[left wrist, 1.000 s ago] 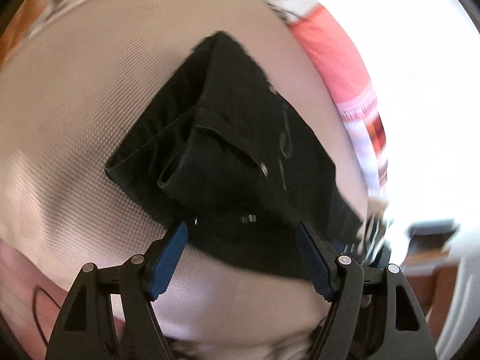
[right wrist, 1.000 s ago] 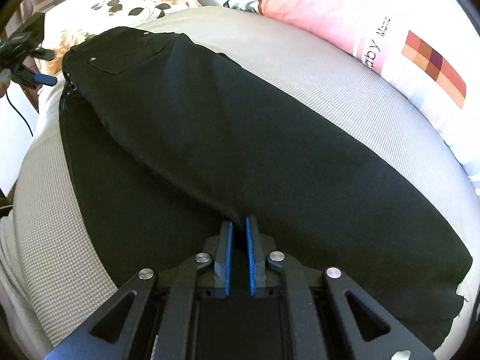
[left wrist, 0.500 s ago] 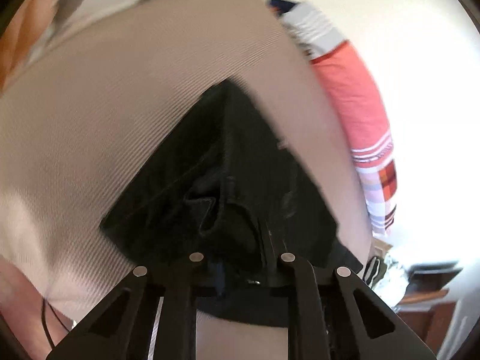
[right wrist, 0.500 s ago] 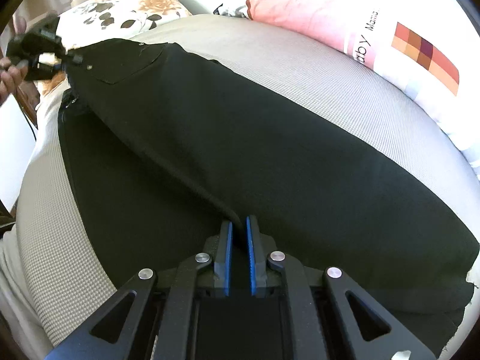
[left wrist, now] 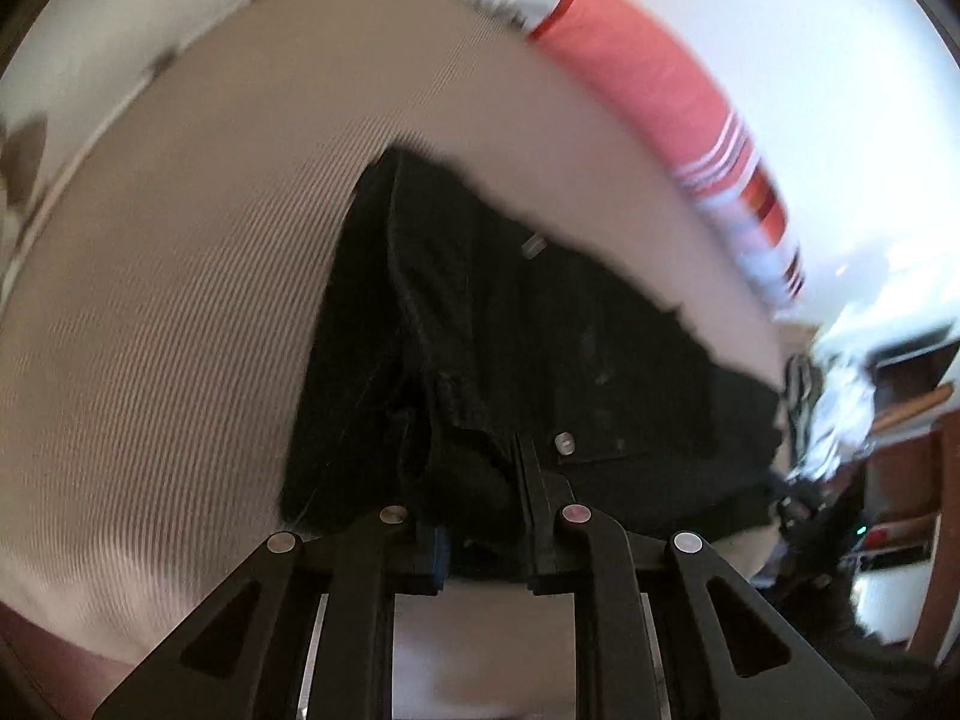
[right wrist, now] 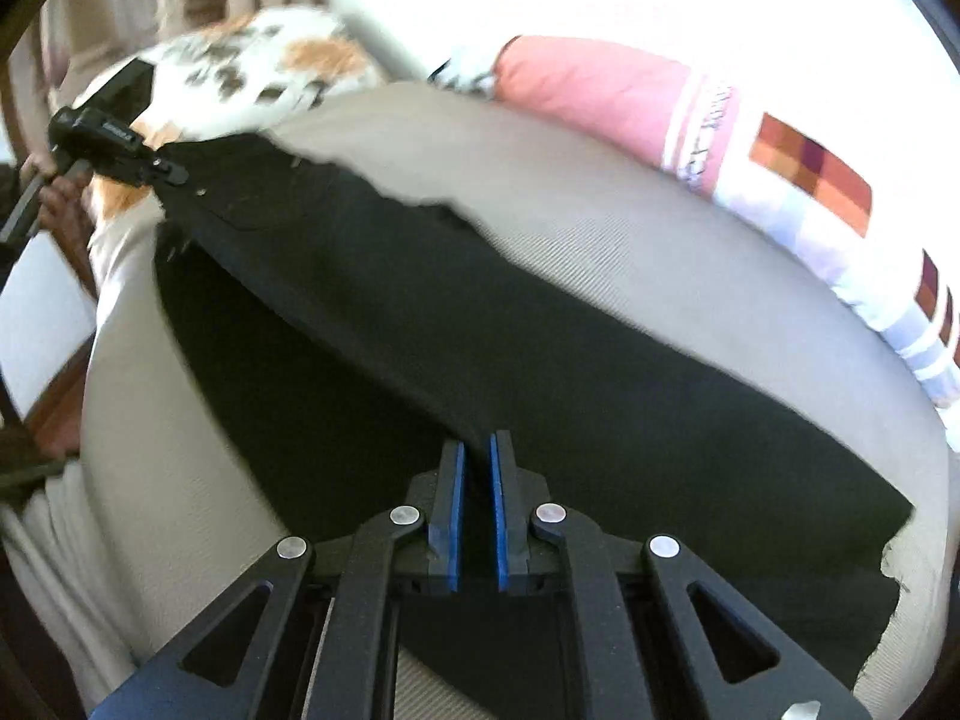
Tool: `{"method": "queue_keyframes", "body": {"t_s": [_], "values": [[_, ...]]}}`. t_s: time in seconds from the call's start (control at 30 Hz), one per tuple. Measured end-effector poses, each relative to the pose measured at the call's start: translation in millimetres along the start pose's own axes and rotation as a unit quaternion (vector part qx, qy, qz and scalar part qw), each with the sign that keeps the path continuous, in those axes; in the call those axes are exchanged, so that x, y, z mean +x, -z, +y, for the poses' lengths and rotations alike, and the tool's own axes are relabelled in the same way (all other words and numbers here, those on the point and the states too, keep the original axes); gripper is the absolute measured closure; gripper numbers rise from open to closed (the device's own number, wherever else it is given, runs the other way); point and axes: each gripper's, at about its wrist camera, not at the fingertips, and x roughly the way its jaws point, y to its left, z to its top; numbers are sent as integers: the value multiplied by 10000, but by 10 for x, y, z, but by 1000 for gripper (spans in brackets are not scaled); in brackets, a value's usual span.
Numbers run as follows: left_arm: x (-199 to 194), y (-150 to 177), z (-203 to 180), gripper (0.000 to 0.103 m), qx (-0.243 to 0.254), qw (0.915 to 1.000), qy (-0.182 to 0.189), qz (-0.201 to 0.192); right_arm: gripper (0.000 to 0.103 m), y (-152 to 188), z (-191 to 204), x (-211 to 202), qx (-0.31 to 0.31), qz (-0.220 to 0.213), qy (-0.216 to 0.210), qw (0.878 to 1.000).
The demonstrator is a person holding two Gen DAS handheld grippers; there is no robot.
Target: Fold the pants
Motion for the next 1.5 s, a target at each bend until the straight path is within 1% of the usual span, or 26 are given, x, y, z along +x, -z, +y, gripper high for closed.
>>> {"method": "queue_keyframes", "body": {"t_s": [0.1,0.2,0.27,0.33,0.4,0.43,0.47,0.5,0.57,0.6,0.63,0.67,0.7,0.77,0.83,0.87,0.93,1.0,1.03,1.1,1.13,1.2,1.3,1.4,1.5], "values": [[83,138,92,81,82,9998,-158,98,96,155,123,173,-181,386,-49,9991],[92,181,96,80,161,9995,-235,108,96,241,176,267,-189,574,-94,9981],[65,170,13,80,295,9989,-366,40,96,230,184,246,-132,559,-104,9983],[32,184,-50,80,478,9975,-509,-105,96,216,162,207,0,505,-212,9985],[64,221,-91,80,683,9953,-685,-94,96,236,150,212,183,527,-346,9978],[108,237,-103,78,756,9939,-806,-62,96,260,167,246,183,573,-355,9976],[126,254,-115,78,815,9927,-879,-119,96,272,185,275,170,615,-332,9974],[117,267,-124,77,845,9920,-924,-177,96,287,201,327,158,664,-299,9972],[80,297,-157,69,869,9896,-1107,-286,95,266,185,336,195,653,-313,9972],[50,310,-183,60,888,9877,-1233,-371,95,254,166,335,237,673,-353,9968],[18,330,-213,44,936,9841,-1441,-457,95,251,153,325,294,679,-394,9965],[-36,361,-256,38,1020,9782,-1710,-587,95,249,122,327,401,677,-456,9959],[-72,386,-290,33,1114,9744,-1830,-688,95,254,109,328,455,670,-482,9956],[-130,452,-394,33,1331,9668,-2033,-786,94,255,82,329,543,644,-509,9951],[-188,513,-499,33,1451,9563,-2357,-943,94,250,66,329,618,625,-523,9948],[-230,569,-598,33,1610,9515,-2400,-1055,94,244,57,327,665,612,-521,9945],[-255,645,-788,33,1933,9449,-2379,-1152,92,254,56,315,722,589,-533,9942],[-226,755,-1062,33,2367,9312,-2449,-1297,92,247,27,313,840,570,-602,9930],[-189,822,-1208,33,2657,9247,-2371,-1346,92,254,24,304,885,561,-623,9925],[-10,948,-1576,33,3294,9114,-2039,-1392,92,238,-27,300,1079,546,-706,9902],[120,1007,-1755,33,3581,9058,-1858,-1292,92,235,-46,295,1127,538,-720,9896],[364,1093,-2015,33,4006,8978,-1491,-1062,92,208,-70,282,1230,537,-741,9882],[748,1183,-2330,33,4417,8878,-1037,-775,92,152,-91,245,1296,480,-722,9878],[1092,1246,-2509,33,4671,8785,-846,-534,92,116,-137,203,1423,403,-769,9860],[1339,1301,-2626,33,4897,8671,-819,-408,92,89,-193,160,1543,315,-833,9840]]}}
